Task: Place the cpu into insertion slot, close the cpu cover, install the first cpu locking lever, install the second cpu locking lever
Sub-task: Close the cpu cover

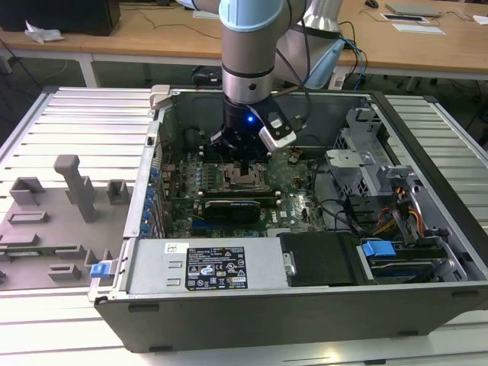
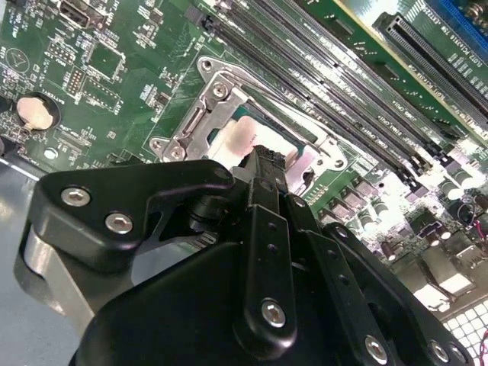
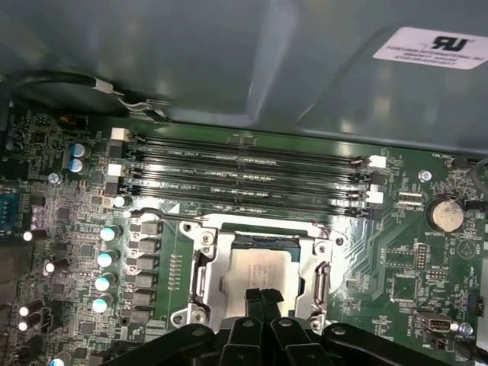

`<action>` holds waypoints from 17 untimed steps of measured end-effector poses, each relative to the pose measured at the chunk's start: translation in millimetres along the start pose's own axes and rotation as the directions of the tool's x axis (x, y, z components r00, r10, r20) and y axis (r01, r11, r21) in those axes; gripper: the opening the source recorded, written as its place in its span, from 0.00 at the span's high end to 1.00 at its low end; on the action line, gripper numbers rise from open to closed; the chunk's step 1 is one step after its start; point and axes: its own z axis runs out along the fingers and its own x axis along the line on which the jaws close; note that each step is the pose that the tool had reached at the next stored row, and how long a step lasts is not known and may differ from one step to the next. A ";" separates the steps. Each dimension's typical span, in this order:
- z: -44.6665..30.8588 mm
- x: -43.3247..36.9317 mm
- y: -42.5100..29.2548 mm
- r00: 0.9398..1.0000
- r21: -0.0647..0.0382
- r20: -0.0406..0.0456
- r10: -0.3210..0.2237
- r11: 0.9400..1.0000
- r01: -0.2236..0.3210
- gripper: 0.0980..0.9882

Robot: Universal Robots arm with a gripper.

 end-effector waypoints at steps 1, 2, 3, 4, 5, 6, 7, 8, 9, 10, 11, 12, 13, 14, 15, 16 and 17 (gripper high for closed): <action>0.2 1.5 0.1 1.000 0.000 0.002 0.000 1.000 0.000 0.99; 0.5 5.8 0.5 1.000 0.000 0.006 0.000 1.000 0.000 0.99; 0.8 9.0 0.8 1.000 0.000 0.008 0.000 1.000 0.000 0.99; 2.6 14.1 1.2 1.000 0.000 0.011 0.000 1.000 0.000 0.99; 3.7 15.6 1.3 1.000 0.000 0.011 -0.001 1.000 0.001 0.99; 4.6 16.8 1.4 1.000 0.000 0.012 -0.001 1.000 0.001 0.99; 5.8 18.2 1.4 1.000 0.000 0.012 -0.001 1.000 0.001 0.99; 6.8 19.4 1.5 1.000 0.000 0.012 -0.001 1.000 0.001 0.99; 7.7 20.5 1.6 1.000 0.000 0.012 -0.001 1.000 0.001 0.99; 8.4 21.3 1.6 1.000 0.000 0.013 -0.001 1.000 0.001 0.99; 9.3 22.4 1.6 1.000 -0.001 0.013 -0.001 1.000 0.001 0.99; 10.2 23.9 1.7 1.000 -0.002 0.014 -0.001 1.000 0.001 0.99; 10.9 24.7 1.8 1.000 -0.003 0.014 -0.001 1.000 0.001 0.99; 12.0 25.7 1.9 1.000 -0.004 0.014 -0.001 1.000 0.001 0.99; 13.1 26.3 1.9 1.000 -0.005 0.014 -0.001 1.000 0.001 0.99; 14.2 26.7 1.8 1.000 -0.005 0.014 -0.001 1.000 0.001 0.99; 15.4 26.9 1.7 1.000 -0.006 0.014 -0.001 1.000 0.001 0.99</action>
